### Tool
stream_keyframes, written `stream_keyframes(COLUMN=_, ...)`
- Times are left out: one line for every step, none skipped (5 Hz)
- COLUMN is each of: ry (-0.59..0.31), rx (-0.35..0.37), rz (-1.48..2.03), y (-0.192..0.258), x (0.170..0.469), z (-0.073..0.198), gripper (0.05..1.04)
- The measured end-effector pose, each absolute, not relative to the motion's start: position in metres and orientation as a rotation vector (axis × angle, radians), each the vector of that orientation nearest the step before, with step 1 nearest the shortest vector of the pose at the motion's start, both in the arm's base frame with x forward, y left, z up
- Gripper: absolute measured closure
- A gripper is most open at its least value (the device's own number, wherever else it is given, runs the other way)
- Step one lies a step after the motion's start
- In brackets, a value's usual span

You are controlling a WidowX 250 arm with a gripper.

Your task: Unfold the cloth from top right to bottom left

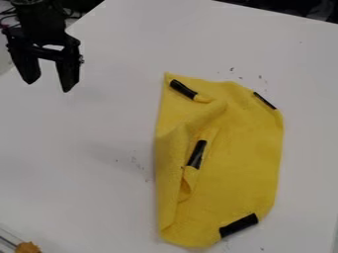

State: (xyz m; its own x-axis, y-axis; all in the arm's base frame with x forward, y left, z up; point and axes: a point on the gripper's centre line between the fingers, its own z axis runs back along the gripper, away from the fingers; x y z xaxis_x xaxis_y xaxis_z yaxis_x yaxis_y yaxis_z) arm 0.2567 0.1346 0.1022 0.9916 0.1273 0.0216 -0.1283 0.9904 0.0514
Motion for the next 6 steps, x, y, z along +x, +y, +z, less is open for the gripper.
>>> stream_keyframes(ry=0.011, rx=0.040, rz=0.135, y=0.133, x=0.255, z=0.094, gripper=0.085)
stream_keyframes(ry=0.034, rx=0.064, rz=0.141, y=0.118, x=0.258, z=0.087, gripper=0.085)
stream_keyframes(ry=0.044, rx=0.063, rz=0.147, y=0.097, x=0.261, z=0.085, gripper=0.085)
stream_keyframes(ry=0.066, rx=0.048, rz=0.121, y=0.067, x=0.260, z=0.086, gripper=0.085)
stream_keyframes(ry=0.096, rx=0.051, rz=0.078, y=0.026, x=0.261, z=0.085, gripper=0.085)
stream_keyframes(ry=0.093, rx=0.047, rz=0.056, y=-0.003, x=0.263, z=0.086, gripper=0.085)
